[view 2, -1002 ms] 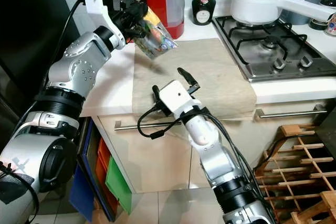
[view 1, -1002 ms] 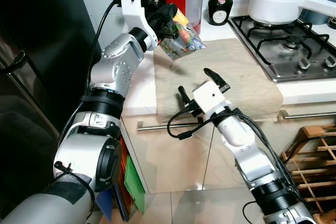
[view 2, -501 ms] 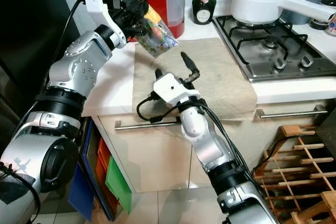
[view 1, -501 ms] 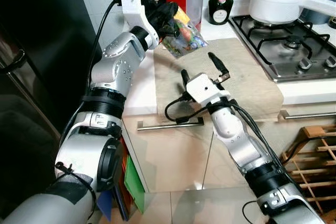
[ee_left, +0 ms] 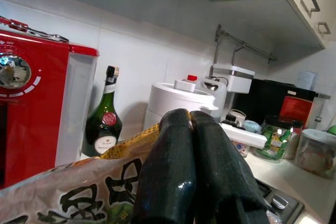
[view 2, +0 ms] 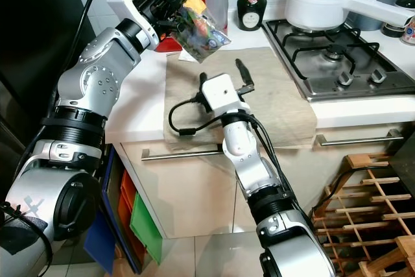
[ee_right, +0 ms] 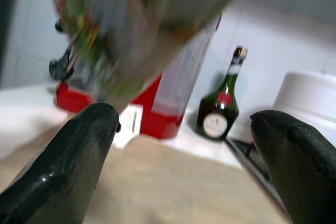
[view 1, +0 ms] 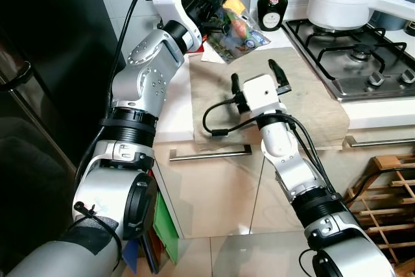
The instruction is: Restocking fridge
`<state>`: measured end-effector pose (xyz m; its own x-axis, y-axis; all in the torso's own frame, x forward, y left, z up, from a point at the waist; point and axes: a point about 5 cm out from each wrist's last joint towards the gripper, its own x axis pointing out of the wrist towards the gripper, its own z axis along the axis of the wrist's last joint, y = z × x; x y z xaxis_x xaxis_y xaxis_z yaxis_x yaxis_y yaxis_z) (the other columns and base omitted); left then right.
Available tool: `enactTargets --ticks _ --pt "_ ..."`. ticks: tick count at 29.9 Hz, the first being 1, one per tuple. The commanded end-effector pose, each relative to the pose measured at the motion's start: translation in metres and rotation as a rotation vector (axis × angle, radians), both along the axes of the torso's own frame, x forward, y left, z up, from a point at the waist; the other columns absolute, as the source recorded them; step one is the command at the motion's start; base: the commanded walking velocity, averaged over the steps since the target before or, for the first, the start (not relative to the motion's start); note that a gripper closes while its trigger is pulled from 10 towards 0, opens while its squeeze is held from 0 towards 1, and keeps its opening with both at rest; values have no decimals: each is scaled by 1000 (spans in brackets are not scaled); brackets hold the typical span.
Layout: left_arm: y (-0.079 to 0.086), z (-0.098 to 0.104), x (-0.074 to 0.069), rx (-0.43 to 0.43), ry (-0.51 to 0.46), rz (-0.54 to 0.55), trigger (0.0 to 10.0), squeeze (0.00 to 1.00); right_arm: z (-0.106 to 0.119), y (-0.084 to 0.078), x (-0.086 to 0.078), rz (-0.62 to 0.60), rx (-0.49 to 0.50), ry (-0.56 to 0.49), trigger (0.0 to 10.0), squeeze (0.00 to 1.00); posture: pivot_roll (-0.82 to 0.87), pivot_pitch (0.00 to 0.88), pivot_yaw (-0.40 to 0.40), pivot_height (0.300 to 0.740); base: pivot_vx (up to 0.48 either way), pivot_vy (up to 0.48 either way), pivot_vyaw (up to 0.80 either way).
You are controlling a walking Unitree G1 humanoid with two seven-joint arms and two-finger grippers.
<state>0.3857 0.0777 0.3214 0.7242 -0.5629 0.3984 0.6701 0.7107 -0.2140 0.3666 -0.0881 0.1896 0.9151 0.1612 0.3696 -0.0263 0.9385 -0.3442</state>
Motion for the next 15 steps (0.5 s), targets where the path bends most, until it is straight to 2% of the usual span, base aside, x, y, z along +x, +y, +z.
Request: enactTargets --ticks 1,8,15 --pt "5 9 -4 -20 -33 10 0 0 6 3 2 19 26 -14 10000 0 -91 0 119 740 0 0 0" --pt "0 7 -8 -27 -30 -15 0 0 19 9 8 47 25 -45 10000 0 -91 0 114 740 0 0 0" --pt "-5 5 -13 -38 -23 -39 0 0 22 12 12 90 136 1 10000 0 -92 0 111 740 0 0 0"
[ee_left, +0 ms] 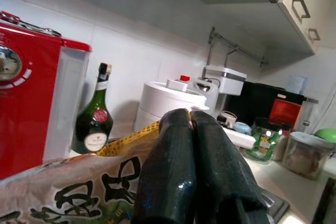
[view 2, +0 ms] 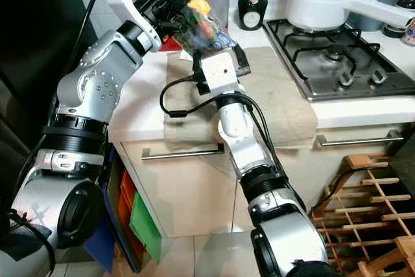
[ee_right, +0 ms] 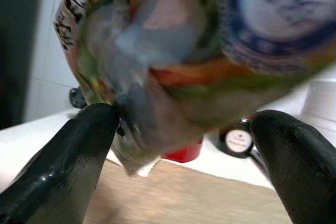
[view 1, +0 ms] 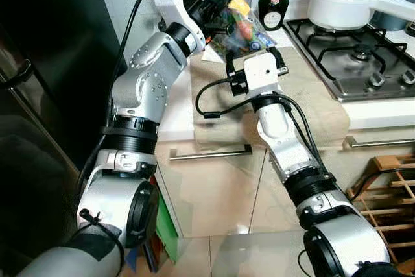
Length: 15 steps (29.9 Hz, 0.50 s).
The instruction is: Restocking fridge
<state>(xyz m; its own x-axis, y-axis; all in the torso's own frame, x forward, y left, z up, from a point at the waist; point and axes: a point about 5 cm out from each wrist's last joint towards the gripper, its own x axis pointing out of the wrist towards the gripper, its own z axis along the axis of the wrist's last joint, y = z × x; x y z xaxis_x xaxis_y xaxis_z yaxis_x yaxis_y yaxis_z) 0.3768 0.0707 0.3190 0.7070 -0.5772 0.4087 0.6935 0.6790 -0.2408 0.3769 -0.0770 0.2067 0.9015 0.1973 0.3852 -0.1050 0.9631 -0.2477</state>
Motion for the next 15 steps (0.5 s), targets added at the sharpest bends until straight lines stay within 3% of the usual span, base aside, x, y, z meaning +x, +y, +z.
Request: enactTargets --ticks 1,4,5,7,8,15 --pt "2 7 -4 -11 -33 -7 0 0 5 1 2 7 38 0 10000 0 -92 0 111 740 0 0 0" --pt "1 8 -6 -17 -36 -19 0 0 5 0 3 6 44 5 10000 0 -92 0 111 740 0 0 0" --pt "-3 9 -10 -15 -55 -57 0 0 5 1 4 22 84 30 1843 0 -92 0 108 740 0 0 0" --pt "-5 10 -13 -12 -67 -76 0 0 5 1 5 30 99 39 1843 0 -92 0 108 740 0 0 0" --pt "-8 10 -17 -16 -72 -102 0 0 5 4 4 67 117 50 0 0 -91 0 107 740 0 0 0" --pt "-10 11 -21 -57 -61 -141 0 0 6 12 2 123 153 68 0 0 -94 0 103 740 0 0 0"
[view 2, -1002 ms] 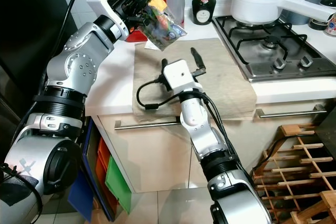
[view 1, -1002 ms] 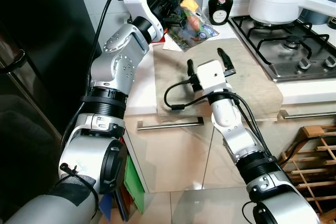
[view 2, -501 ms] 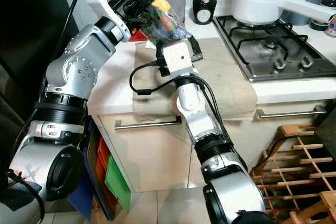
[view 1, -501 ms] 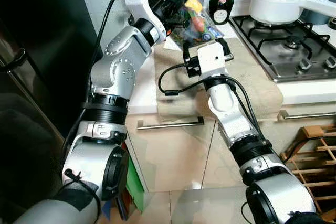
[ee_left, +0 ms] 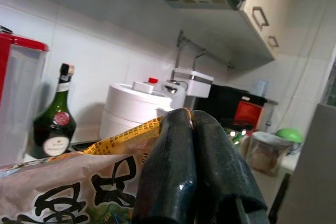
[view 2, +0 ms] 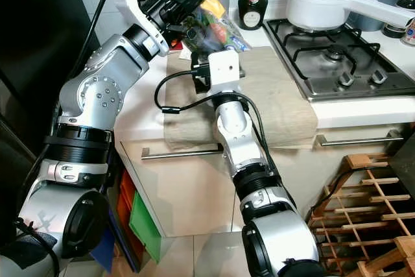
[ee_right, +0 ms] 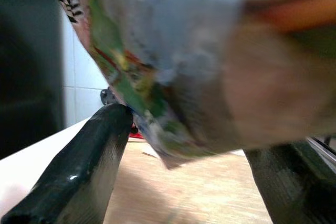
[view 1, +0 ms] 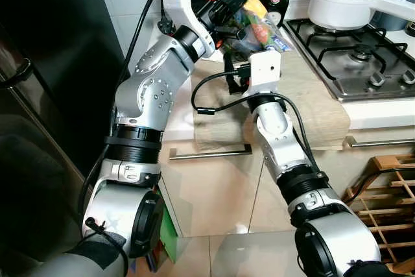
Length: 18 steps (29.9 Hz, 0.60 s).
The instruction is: Restocking fridge
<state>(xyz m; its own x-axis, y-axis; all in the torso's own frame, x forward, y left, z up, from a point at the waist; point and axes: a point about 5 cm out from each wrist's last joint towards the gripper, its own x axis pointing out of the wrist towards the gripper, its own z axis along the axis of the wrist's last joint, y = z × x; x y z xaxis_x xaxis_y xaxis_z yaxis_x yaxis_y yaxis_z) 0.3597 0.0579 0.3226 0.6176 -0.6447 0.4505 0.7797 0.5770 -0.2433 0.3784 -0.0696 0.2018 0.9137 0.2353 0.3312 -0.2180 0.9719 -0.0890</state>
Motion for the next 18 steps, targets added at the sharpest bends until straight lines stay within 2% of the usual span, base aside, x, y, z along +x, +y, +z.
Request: enactTargets --ticks 1,12,18 --pt "3 7 -5 -20 -31 -18 0 0 12 5 0 29 11 -33 0 0 -94 0 101 740 0 0 0" --pt "-7 -8 -12 25 37 -122 0 0 27 7 -4 84 69 -89 0 0 -97 0 105 740 0 0 0" --pt "-8 -11 -12 40 48 -134 0 0 31 6 -6 94 79 -105 0 0 -105 0 114 740 0 0 0"
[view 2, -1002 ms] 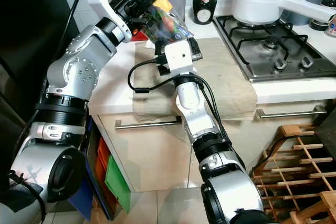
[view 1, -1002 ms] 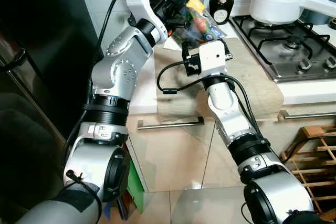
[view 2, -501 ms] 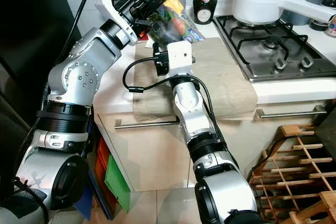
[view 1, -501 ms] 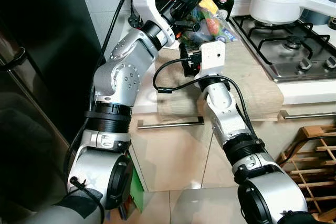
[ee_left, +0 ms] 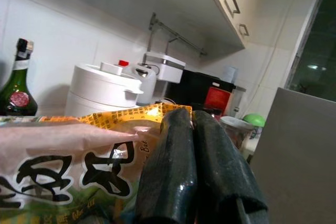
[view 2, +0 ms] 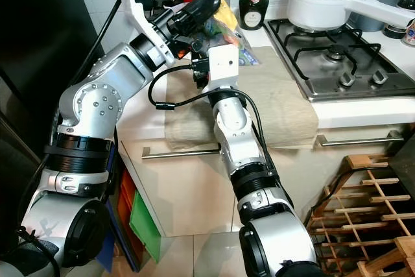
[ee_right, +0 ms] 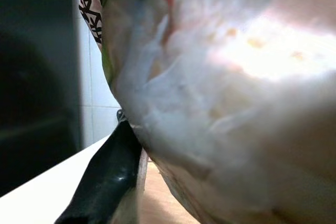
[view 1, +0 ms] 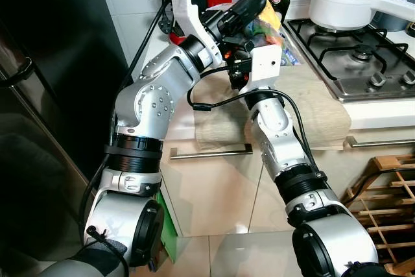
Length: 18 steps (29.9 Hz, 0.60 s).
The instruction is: Restocking fridge
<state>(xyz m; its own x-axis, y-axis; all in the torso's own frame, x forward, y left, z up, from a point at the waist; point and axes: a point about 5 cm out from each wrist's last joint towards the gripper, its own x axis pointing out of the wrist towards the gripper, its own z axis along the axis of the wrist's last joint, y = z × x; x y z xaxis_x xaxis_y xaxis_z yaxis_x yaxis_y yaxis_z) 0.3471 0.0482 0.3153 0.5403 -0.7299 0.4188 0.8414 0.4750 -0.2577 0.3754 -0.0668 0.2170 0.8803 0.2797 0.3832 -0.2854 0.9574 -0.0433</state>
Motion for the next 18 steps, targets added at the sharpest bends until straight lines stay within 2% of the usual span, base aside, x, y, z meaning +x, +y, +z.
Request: enactTargets --ticks 1,6,7,9,10,16,18 --pt "1 -5 2 24 18 -1 0 0 17 3 -3 19 26 -66 0 0 -113 0 120 740 0 0 0" --pt "8 -8 12 82 14 77 0 0 19 -5 -5 11 39 -71 0 0 -141 0 137 740 0 0 0" --pt "10 -8 17 90 25 121 10000 0 19 -7 -6 5 40 -71 0 0 -145 0 138 740 0 0 0" --pt "13 -5 20 77 31 149 10000 0 18 -9 -6 2 40 -70 0 0 -145 0 138 740 0 0 0" --pt "15 -2 21 66 25 171 10000 1000 17 -11 -7 0 39 -67 0 0 -144 0 137 740 0 0 0" --pt "29 21 23 18 -51 262 10000 1000 9 -15 -8 4 40 -31 0 0 -121 0 114 740 0 0 0" --pt "38 31 21 -16 -76 276 10000 1000 4 -15 -9 10 40 -10 0 0 -106 0 101 740 0 0 0"
